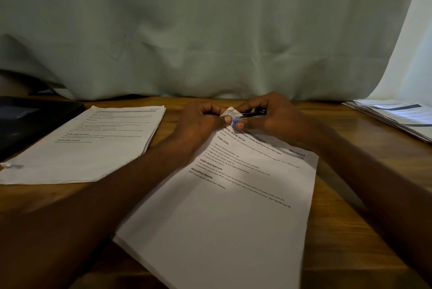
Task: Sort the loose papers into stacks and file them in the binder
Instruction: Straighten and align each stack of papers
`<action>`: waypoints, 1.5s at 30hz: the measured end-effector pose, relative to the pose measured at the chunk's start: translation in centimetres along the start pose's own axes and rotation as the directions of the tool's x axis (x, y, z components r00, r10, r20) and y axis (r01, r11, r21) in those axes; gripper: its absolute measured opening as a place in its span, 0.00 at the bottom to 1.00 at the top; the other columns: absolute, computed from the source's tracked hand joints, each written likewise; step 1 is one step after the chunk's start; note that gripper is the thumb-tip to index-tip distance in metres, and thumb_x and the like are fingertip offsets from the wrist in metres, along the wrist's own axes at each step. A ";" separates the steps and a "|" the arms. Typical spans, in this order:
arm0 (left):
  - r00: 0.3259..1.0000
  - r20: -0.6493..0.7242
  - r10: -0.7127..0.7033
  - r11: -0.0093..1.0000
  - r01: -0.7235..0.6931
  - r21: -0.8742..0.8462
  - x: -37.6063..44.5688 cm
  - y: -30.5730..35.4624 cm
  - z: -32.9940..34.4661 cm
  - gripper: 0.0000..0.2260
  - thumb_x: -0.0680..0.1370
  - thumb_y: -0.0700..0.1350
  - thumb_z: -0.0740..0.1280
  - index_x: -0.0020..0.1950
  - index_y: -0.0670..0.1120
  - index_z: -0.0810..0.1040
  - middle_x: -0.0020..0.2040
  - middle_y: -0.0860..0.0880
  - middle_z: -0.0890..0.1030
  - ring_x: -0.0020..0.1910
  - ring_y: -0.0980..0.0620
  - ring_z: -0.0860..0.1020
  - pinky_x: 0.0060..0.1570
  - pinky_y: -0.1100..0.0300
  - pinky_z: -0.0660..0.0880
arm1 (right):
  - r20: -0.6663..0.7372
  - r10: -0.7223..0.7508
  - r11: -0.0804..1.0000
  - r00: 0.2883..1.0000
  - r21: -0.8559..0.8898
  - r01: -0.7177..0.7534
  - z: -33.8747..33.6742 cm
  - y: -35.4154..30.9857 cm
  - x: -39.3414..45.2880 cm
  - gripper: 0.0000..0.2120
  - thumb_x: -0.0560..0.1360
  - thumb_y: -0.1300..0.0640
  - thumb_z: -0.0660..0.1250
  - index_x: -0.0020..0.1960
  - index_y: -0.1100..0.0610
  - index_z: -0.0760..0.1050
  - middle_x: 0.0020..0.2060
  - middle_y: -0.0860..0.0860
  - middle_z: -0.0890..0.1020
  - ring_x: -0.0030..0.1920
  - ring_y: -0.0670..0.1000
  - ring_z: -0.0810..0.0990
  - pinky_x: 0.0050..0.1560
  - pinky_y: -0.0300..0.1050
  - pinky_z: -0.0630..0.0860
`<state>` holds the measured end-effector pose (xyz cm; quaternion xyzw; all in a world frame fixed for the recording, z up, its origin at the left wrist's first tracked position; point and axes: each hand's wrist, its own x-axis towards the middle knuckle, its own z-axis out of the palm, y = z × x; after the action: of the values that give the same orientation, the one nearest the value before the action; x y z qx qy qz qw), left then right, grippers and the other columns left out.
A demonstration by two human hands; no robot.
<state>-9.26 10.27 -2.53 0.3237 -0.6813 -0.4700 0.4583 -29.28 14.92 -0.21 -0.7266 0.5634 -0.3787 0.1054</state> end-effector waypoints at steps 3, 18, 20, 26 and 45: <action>1.000 -0.009 0.003 1.000 -0.003 0.011 -0.1 0.1 0.1 0.07 0.77 0.38 0.74 0.54 0.39 0.83 0.44 0.49 0.85 0.34 0.67 0.81 0.30 0.77 0.71 | -0.014 -0.019 0.999 1.000 -0.029 0.018 0.1 -0.2 0.0 0.17 0.70 0.49 0.80 0.58 0.48 0.86 0.47 0.41 0.86 0.48 0.42 0.82 0.49 0.43 0.79; 0.999 -0.022 -0.039 0.998 0.038 -0.043 0.3 0.4 -0.4 0.07 0.74 0.37 0.76 0.51 0.37 0.83 0.44 0.46 0.87 0.39 0.57 0.85 0.35 0.71 0.77 | -0.112 0.020 0.999 0.993 -0.032 -0.024 0.1 -0.3 0.2 0.14 0.70 0.54 0.80 0.56 0.52 0.86 0.44 0.40 0.86 0.44 0.38 0.83 0.42 0.29 0.76; 0.999 -0.047 -0.021 0.999 0.019 -0.039 0.5 0.4 -0.5 0.07 0.74 0.37 0.76 0.49 0.37 0.83 0.41 0.47 0.87 0.37 0.58 0.85 0.35 0.72 0.76 | -0.155 0.005 1.000 0.988 -0.013 -0.008 0.8 -0.5 0.3 0.12 0.71 0.54 0.79 0.54 0.51 0.87 0.43 0.41 0.86 0.44 0.40 0.84 0.43 0.32 0.76; 0.995 -0.041 -0.093 0.996 0.092 -0.017 1.0 0.0 -1.5 0.08 0.75 0.37 0.75 0.51 0.36 0.82 0.38 0.49 0.87 0.37 0.56 0.85 0.35 0.67 0.79 | 0.017 0.032 0.998 0.999 0.058 -0.033 1.1 -0.5 -0.3 0.13 0.80 0.52 0.70 0.63 0.49 0.81 0.52 0.37 0.83 0.51 0.33 0.81 0.46 0.26 0.74; 0.942 0.120 -0.313 0.950 0.309 0.055 1.1 0.6 -2.2 0.12 0.74 0.46 0.78 0.53 0.43 0.83 0.44 0.46 0.88 0.41 0.46 0.87 0.45 0.52 0.83 | -0.122 0.380 0.925 0.917 0.073 -0.374 1.2 3.0 1.0 0.14 0.77 0.42 0.70 0.56 0.49 0.85 0.46 0.47 0.86 0.48 0.48 0.84 0.48 0.43 0.78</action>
<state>-7.63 8.82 -1.32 0.4047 -0.6578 -0.5438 0.3283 -30.63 12.66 -2.38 -0.5748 0.6893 -0.4126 0.1559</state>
